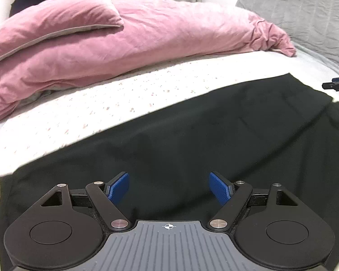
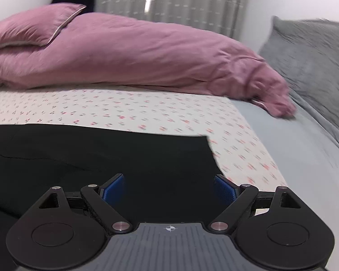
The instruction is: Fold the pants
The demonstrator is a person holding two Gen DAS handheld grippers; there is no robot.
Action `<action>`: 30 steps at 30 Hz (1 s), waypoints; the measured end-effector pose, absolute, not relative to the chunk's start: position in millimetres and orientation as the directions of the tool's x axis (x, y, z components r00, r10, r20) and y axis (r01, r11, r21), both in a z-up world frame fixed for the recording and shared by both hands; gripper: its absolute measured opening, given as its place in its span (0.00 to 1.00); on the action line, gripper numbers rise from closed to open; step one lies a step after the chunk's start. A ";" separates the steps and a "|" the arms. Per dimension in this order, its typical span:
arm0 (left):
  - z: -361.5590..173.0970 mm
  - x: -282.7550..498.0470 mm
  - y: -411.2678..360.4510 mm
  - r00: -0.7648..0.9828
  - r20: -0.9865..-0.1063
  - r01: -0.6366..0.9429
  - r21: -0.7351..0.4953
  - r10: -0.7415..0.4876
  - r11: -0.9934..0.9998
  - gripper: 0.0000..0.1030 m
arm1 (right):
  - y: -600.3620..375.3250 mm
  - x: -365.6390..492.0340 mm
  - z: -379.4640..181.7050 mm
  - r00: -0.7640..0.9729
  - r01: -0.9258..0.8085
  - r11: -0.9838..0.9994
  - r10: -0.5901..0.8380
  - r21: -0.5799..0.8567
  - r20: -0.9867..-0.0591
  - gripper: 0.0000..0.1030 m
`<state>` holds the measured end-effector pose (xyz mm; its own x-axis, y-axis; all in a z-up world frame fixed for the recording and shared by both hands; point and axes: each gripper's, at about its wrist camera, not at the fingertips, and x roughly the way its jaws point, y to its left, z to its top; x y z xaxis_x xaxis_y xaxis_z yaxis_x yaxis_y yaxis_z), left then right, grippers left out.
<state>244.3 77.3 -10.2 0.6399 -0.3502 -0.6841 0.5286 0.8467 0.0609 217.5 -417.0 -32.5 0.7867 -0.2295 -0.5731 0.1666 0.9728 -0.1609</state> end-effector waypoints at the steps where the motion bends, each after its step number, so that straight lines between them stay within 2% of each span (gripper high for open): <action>1: -12.2 254.3 71.0 0.642 -0.689 0.526 0.075 -0.337 0.847 0.77 | -415.2 224.5 -32.7 0.788 0.152 0.973 -0.224 -0.172 -0.574 0.83; 4: -18.0 291.6 60.7 0.648 -0.703 0.506 0.112 -0.292 0.855 0.77 | -417.5 248.7 -35.8 0.783 0.133 0.971 -0.227 -0.201 -0.579 0.83; 8: -24.9 331.8 50.2 0.648 -0.705 0.508 0.118 -0.289 0.853 0.77 | -444.0 273.8 -41.4 0.766 0.203 0.968 -0.249 -0.144 -0.592 0.83; 12: -36.0 362.5 24.9 0.627 -0.703 0.546 0.088 -0.337 0.833 0.77 | -476.3 300.7 -55.7 0.747 0.291 0.954 -0.270 -0.066 -0.607 0.83; 18: -59.5 398.1 -12.9 0.584 -0.713 0.605 0.064 -0.389 0.793 0.77 | -506.9 329.7 -92.1 0.676 0.402 0.915 -0.326 -0.041 -0.661 0.81; 20: -66.4 406.9 -19.5 0.569 -0.718 0.617 0.052 -0.401 0.785 0.77 | -517.2 332.3 -97.2 0.692 0.409 0.913 -0.308 0.002 -0.653 0.85; 23: -68.9 415.0 -21.2 0.541 -0.723 0.625 0.005 -0.429 0.780 0.77 | -522.3 340.3 -96.7 0.690 0.416 0.909 -0.313 0.003 -0.653 0.85; 24: -69.2 415.3 -22.1 0.536 -0.724 0.632 0.003 -0.435 0.775 0.75 | -521.2 344.2 -96.5 0.687 0.417 0.909 -0.320 -0.008 -0.653 0.83; 26: -68.8 414.8 -24.2 0.531 -0.725 0.642 0.007 -0.439 0.766 0.72 | -516.6 351.1 -95.7 0.689 0.415 0.910 -0.327 -0.018 -0.647 0.75; 27: -68.3 413.5 -23.9 0.525 -0.724 0.648 -0.001 -0.447 0.762 0.66 | -514.2 353.5 -95.7 0.691 0.415 0.910 -0.329 -0.019 -0.644 0.72; 29: -67.1 411.8 -24.5 0.514 -0.725 0.657 -0.011 -0.459 0.754 0.56 | -509.9 358.3 -95.3 0.698 0.406 0.914 -0.326 -0.024 -0.638 0.53; 30: -66.4 410.1 -26.0 0.510 -0.725 0.661 -0.013 -0.462 0.750 0.49 | -506.2 360.7 -94.3 0.702 0.393 0.919 -0.319 -0.026 -0.637 0.48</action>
<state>410.1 -26.0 -66.4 0.5104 -0.4620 -0.7253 0.6609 0.7503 -0.0129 360.7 -506.2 -94.3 0.7024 -0.3186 -0.6365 0.3932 0.9191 -0.0261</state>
